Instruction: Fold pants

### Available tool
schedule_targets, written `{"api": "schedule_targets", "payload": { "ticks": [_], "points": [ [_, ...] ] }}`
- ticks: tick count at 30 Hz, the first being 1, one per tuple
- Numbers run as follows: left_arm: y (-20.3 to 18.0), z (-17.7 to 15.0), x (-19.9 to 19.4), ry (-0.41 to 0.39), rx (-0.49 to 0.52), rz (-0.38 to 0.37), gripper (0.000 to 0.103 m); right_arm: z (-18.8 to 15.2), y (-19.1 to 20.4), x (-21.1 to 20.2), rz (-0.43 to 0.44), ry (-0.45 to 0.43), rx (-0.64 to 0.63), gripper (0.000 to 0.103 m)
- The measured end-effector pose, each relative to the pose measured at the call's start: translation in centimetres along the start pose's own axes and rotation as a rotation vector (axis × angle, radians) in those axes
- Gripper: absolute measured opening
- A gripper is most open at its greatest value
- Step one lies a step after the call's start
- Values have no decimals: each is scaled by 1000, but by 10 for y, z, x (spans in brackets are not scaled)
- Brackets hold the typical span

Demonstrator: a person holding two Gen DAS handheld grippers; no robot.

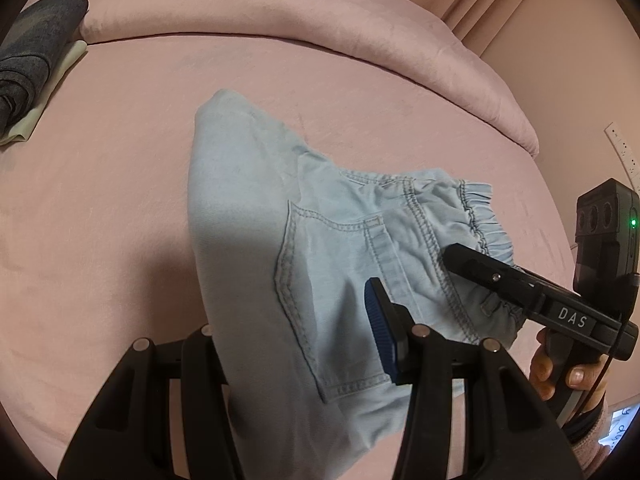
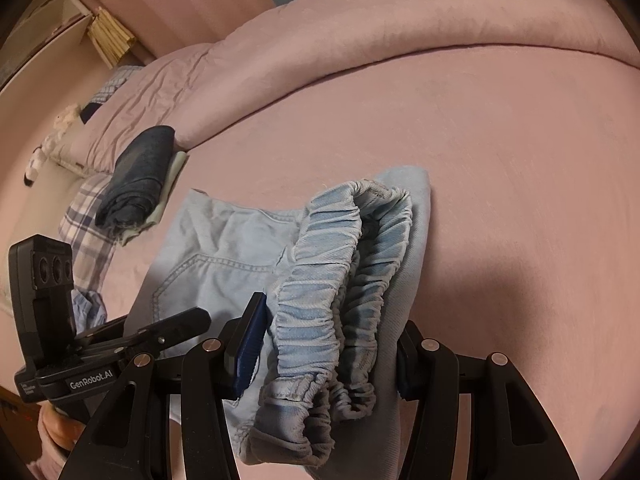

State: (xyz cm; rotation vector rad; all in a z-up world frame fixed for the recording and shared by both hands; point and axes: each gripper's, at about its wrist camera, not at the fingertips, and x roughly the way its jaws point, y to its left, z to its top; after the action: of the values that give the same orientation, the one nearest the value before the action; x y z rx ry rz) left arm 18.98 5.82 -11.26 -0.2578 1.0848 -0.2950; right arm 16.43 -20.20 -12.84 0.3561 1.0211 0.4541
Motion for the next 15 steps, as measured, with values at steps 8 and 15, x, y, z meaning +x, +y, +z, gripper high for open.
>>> {"api": "schedule_targets", "payload": {
  "ticks": [8,15],
  "points": [
    [4,0,5,15,-11,8,49,-2,-7,1,-7,9,6,56],
    [8,0,9,24,-15,29,49,-2,-8,1,-12,14,7,56]
  ]
}}
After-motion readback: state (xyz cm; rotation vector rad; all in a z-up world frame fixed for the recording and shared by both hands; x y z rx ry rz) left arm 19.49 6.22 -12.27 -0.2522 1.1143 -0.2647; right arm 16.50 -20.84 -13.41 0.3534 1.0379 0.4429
